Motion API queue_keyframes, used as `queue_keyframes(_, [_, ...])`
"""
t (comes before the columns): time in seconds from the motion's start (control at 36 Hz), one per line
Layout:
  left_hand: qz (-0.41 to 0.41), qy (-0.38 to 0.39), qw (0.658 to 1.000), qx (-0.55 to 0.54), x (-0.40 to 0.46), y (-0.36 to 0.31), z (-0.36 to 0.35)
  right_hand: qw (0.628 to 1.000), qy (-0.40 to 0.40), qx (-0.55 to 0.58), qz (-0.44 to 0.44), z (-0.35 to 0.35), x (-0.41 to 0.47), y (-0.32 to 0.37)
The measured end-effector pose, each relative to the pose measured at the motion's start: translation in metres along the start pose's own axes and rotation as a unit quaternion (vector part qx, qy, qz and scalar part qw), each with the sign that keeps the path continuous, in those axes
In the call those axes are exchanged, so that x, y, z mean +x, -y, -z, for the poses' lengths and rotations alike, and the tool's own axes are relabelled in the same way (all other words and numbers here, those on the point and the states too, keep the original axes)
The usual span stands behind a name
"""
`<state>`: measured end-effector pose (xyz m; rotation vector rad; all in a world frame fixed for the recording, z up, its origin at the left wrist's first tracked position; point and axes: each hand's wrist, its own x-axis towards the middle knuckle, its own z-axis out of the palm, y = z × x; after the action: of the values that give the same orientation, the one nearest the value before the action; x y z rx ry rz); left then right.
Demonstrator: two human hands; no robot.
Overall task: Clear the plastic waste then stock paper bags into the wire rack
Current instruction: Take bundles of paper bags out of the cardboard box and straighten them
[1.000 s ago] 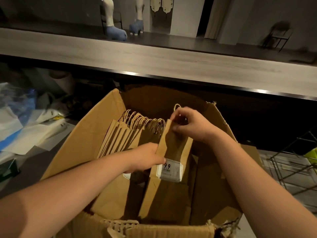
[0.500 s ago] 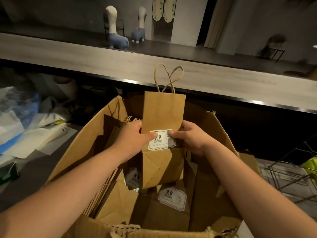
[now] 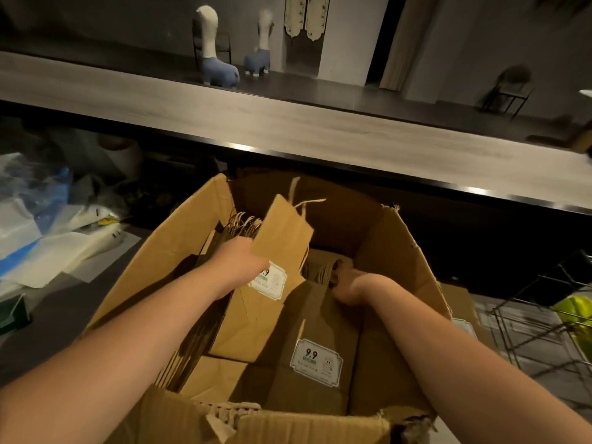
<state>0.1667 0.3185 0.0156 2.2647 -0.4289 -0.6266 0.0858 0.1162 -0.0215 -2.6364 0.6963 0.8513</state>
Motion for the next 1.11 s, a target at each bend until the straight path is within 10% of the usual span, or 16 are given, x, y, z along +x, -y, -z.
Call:
queue_keyframes(0.81, [0.016,0.006,0.995,0.101,0.008,0.009,0.007,0.999,0.005,-0.052,0.017,0.014,-0.02,0.004])
queue_keyframes(1.11, [0.011,-0.029,0.987,0.156,0.012,0.017,0.01,0.988,-0.142,0.042,-0.048,0.028,-0.02,-0.004])
